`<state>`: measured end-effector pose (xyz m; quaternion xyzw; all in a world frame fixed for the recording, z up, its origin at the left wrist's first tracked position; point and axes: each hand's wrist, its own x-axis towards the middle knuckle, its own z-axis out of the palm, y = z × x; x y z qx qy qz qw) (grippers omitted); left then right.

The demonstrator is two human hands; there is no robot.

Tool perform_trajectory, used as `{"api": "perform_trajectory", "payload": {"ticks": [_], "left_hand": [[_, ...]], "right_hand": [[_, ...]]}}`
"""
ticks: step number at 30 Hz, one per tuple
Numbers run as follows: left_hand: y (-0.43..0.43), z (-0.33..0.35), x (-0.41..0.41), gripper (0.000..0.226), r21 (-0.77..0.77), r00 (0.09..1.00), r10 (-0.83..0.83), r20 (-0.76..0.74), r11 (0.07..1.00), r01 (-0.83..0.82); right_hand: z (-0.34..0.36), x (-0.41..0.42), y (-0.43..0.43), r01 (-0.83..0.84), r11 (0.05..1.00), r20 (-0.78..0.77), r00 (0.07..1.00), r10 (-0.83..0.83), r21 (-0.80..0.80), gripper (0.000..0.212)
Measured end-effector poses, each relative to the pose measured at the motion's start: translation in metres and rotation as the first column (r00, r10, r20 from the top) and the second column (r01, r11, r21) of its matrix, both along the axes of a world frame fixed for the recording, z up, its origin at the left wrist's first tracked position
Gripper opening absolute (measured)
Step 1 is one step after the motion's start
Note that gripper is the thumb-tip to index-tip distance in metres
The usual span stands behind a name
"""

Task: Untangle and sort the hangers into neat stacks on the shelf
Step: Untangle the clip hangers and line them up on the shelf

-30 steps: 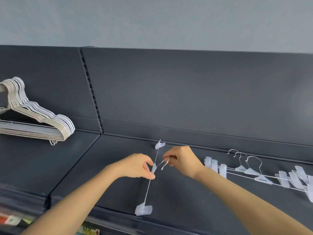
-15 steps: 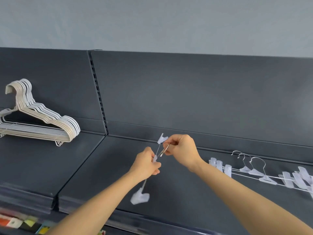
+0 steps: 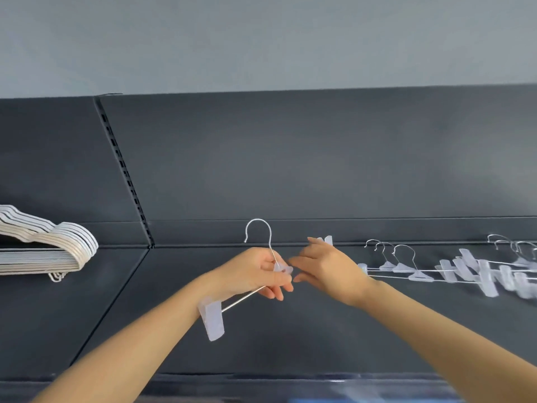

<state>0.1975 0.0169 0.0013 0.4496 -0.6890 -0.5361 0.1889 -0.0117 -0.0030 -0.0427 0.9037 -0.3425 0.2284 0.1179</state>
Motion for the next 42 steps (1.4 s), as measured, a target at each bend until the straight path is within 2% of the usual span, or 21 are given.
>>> {"api": "perform_trajectory", "payload": {"ticks": [4, 7, 12, 15, 18, 21, 23, 25, 30, 37, 42], "left_hand": [[-0.009, 0.001, -0.017, 0.018, -0.024, 0.989, -0.125, 0.080, 0.992, 0.127], [-0.021, -0.003, -0.023, 0.026, -0.037, 0.982, -0.127, 0.137, 0.990, 0.134], [-0.033, -0.018, -0.049, 0.028, -0.154, 0.954, -0.147, 0.262, 0.969, 0.191], [-0.032, -0.031, -0.075, 0.031, -0.216, 0.927, -0.178, 0.329, 0.942, 0.258], [-0.035, -0.043, -0.094, 0.038, -0.266, 0.915, -0.176, 0.364, 0.921, 0.283], [-0.042, -0.051, -0.111, 0.049, -0.308, 0.917, -0.144, 0.372, 0.913, 0.269], [-0.045, -0.055, -0.124, 0.050, -0.350, 0.920, -0.110, 0.376, 0.903, 0.250], [-0.048, -0.058, -0.137, 0.046, -0.400, 0.922, -0.065, 0.382, 0.888, 0.228], [-0.055, -0.064, -0.167, 0.045, -0.488, 0.908, 0.032, 0.417, 0.851, 0.194], [-0.055, -0.077, -0.187, 0.046, -0.515, 0.887, 0.107, 0.450, 0.842, 0.159], [-0.053, -0.083, -0.194, 0.057, -0.548, 0.863, 0.126, 0.489, 0.814, 0.191]], "right_hand": [[0.001, -0.027, 0.019, 0.070, 0.996, 0.058, 0.996, -0.072, 0.047, 0.011], [-0.001, -0.058, 0.031, 0.163, 0.984, 0.067, 0.984, -0.167, 0.069, 0.006], [-0.017, -0.113, 0.055, 0.352, 0.922, 0.123, 0.920, -0.373, 0.161, 0.008], [-0.022, -0.143, 0.068, 0.411, 0.900, 0.122, 0.895, -0.429, 0.145, 0.019], [-0.028, -0.170, 0.072, 0.449, 0.885, 0.138, 0.876, -0.463, 0.120, 0.021], [-0.040, -0.199, 0.070, 0.489, 0.865, 0.194, 0.843, -0.501, 0.111, 0.045], [-0.044, -0.217, 0.069, 0.527, 0.844, 0.212, 0.817, -0.536, 0.103, 0.039], [-0.046, -0.231, 0.066, 0.564, 0.818, 0.219, 0.789, -0.575, 0.115, 0.024], [-0.047, -0.260, 0.048, 0.557, 0.819, 0.191, 0.796, -0.574, 0.140, 0.026], [-0.062, -0.286, 0.032, 0.517, 0.838, 0.108, 0.836, -0.538, 0.174, 0.030], [-0.073, -0.287, 0.026, 0.492, 0.856, 0.126, 0.850, -0.512, 0.159, 0.027]]}}
